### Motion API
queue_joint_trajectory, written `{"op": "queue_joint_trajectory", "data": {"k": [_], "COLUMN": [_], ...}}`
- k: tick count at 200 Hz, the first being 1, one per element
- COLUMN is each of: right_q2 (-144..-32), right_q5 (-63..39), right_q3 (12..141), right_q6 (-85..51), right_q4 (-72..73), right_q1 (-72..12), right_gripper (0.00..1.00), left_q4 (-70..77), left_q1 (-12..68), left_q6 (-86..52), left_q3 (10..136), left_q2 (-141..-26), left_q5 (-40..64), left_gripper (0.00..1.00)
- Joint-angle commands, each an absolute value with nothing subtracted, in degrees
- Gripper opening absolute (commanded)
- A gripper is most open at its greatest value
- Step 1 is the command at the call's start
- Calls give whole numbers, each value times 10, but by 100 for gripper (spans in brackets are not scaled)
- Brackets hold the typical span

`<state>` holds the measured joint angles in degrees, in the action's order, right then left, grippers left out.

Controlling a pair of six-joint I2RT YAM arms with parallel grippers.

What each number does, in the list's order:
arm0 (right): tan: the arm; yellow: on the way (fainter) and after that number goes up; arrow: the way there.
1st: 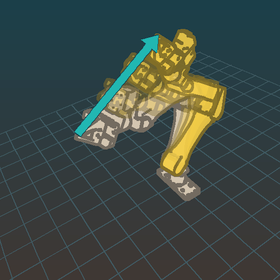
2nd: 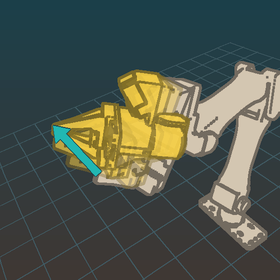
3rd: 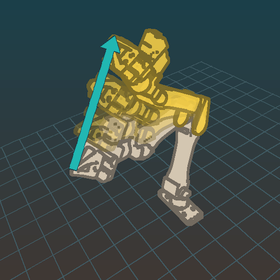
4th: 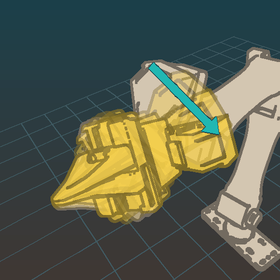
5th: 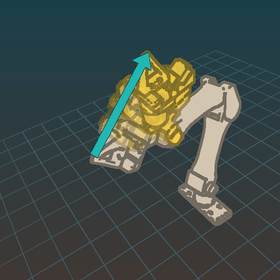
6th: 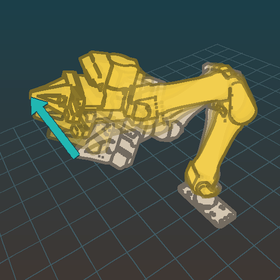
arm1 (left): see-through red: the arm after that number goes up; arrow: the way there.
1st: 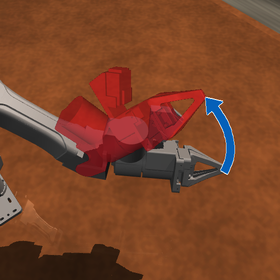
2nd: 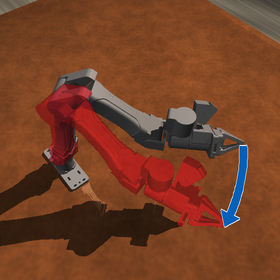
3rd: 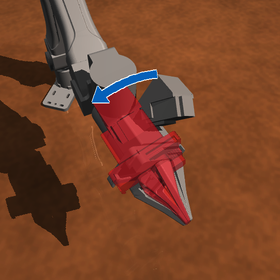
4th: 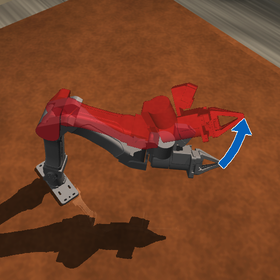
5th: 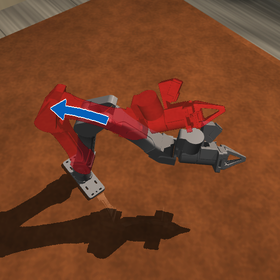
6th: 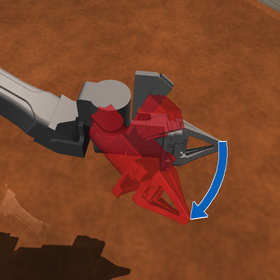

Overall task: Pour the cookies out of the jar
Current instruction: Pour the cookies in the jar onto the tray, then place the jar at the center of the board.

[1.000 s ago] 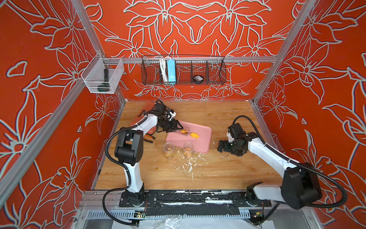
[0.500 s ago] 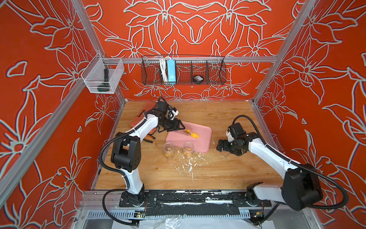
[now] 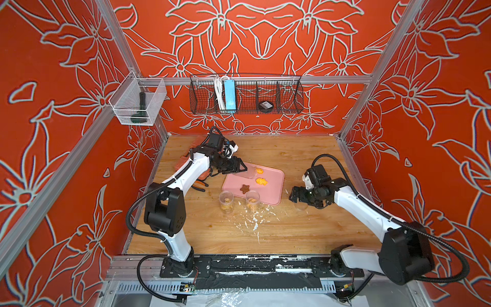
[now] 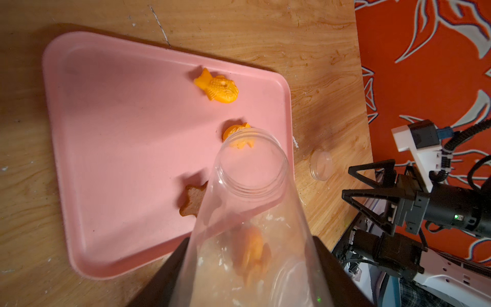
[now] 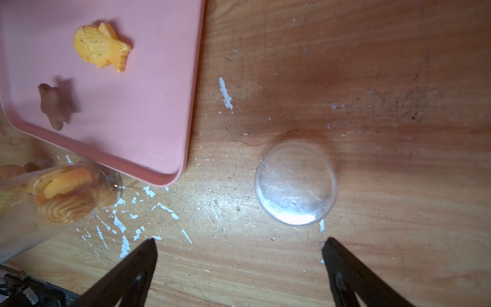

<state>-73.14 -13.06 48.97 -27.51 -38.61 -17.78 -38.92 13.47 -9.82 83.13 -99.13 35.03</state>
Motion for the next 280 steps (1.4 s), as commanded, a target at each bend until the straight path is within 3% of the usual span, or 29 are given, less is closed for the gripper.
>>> {"op": "queue_joint_trajectory", "data": {"k": [1,87,111,155,195,280], "right_q2": [-708,-622,-609,-585,-577,-569], "right_q5": [-140,-188,-239,-351,-432,-590], "right_q3": [494,520,534,571,607,583], "right_q6": [-277,-283,-281,-300,-337,-512], "right_q4": [-391,-404,-395,-369,-353,-175], "right_q1": [-181,-180,-180,-179,-178,-178], "right_gripper": [99,99,98,97,98,99], "left_q4": [-390,-355,-330,-205,31,144], "left_q1": [127,109,91,88,89,104], "left_q6": [-96,-115,-141,-239,-412,-526], "left_q3": [827,795,784,714,583,489], "left_q2": [-973,-931,-907,-837,-764,-649], "left_q5": [368,418,478,589,678,717], "left_gripper": [36,37,36,36,37,37]}}
